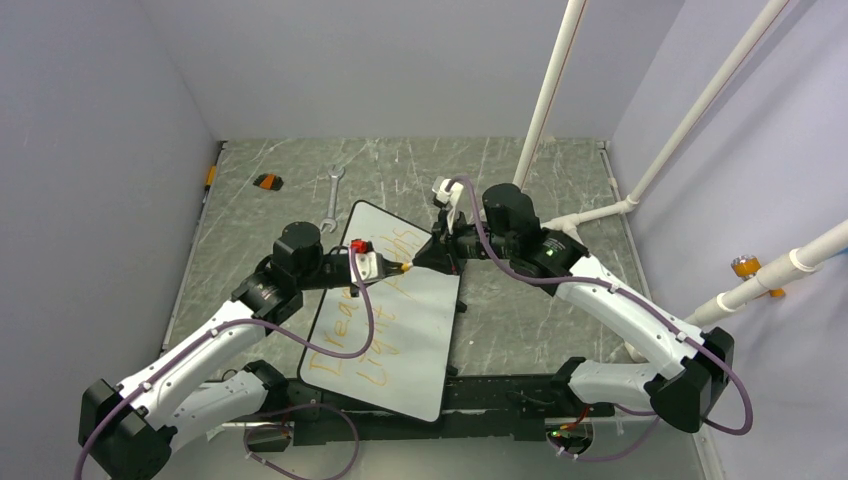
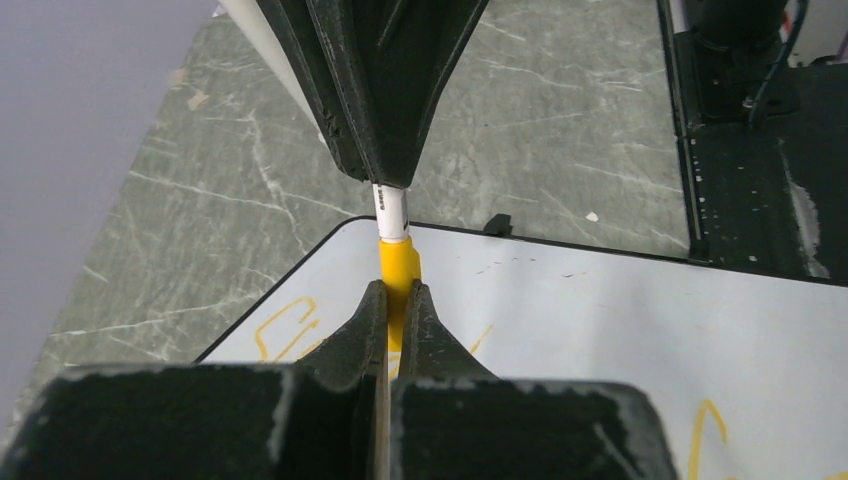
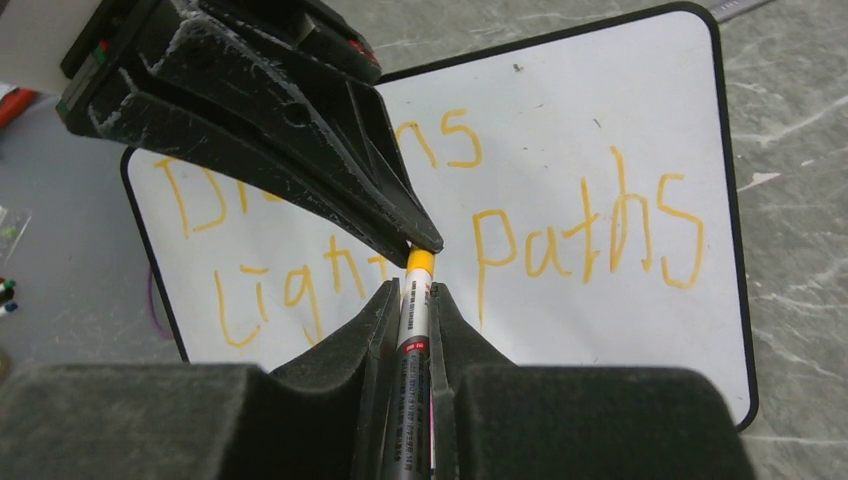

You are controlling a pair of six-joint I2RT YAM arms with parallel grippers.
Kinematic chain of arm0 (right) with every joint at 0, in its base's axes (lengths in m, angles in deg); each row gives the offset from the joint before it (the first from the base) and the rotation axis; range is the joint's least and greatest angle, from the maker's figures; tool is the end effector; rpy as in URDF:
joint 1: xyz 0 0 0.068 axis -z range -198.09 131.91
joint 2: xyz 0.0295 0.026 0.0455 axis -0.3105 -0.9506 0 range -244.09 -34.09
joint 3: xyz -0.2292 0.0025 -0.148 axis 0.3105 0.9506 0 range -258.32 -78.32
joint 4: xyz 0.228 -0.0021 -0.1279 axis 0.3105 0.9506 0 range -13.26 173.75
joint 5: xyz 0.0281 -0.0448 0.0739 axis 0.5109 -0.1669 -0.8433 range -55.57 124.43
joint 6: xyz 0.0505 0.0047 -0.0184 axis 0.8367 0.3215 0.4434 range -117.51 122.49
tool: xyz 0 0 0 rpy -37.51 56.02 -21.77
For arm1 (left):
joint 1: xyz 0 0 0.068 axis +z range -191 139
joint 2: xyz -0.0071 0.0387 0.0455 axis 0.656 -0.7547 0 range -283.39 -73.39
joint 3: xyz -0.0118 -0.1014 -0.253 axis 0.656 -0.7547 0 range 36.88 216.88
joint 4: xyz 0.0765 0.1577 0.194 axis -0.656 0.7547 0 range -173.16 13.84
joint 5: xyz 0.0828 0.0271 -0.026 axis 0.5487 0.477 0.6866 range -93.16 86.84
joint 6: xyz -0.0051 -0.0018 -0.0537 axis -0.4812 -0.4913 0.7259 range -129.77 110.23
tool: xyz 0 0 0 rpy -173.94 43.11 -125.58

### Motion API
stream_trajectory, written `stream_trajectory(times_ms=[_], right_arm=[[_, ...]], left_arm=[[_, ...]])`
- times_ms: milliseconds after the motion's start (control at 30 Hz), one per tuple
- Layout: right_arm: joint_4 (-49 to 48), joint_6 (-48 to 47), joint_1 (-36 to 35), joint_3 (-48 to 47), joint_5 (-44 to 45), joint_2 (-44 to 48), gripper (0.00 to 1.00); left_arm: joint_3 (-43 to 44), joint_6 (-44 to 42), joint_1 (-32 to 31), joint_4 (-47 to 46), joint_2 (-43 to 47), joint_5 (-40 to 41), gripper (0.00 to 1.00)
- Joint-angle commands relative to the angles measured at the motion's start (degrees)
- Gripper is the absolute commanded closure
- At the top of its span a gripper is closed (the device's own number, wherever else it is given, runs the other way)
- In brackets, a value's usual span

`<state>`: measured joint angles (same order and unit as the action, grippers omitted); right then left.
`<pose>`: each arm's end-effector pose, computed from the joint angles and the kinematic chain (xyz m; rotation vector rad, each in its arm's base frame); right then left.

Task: Write a sentence on the whiteboard
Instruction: Insert the whiteboard marker without the cap into the pen cap.

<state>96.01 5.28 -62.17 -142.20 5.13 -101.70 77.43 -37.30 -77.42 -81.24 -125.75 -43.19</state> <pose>0.1778 0.1965 0.3605 -1.0472 1.7802 1.0239 0.1548 -0.1427 0.3071 1.3464 1.2149 -0.7394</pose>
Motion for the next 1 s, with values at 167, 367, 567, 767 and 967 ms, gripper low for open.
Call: stream_trajectory(times_ms=[167,367,567,767,967], right_arm=[[-4.66,-6.92,-1.34,1.49,-9.49,-1.09,1.0],[-4.81,-9.08,-3.64,1.79,-11.17,-1.74,1.0],[-3.23,-9.97,-4.95,1.7,-10.31,-2.32,1.0],[-6.3,-3.45,-5.44,4.73,-2.53,-1.96,1.0],[-9.51,8.39,-7.43,6.9,8.69,-1.12,1.0]], left_arm=[[4.81,1.31,-1.01,-2.91,0.62,-18.42,1.0],[5.35,1.15,-0.87,-2.0,0.52,-22.32,1.0],[4.33,3.6,0.19,-4.83,1.76,-21.74,1.0],[2.21,6.45,0.95,-10.57,3.73,-15.36,1.0],[0.18,8.7,1.61,-15.38,5.22,-8.19,1.0]])
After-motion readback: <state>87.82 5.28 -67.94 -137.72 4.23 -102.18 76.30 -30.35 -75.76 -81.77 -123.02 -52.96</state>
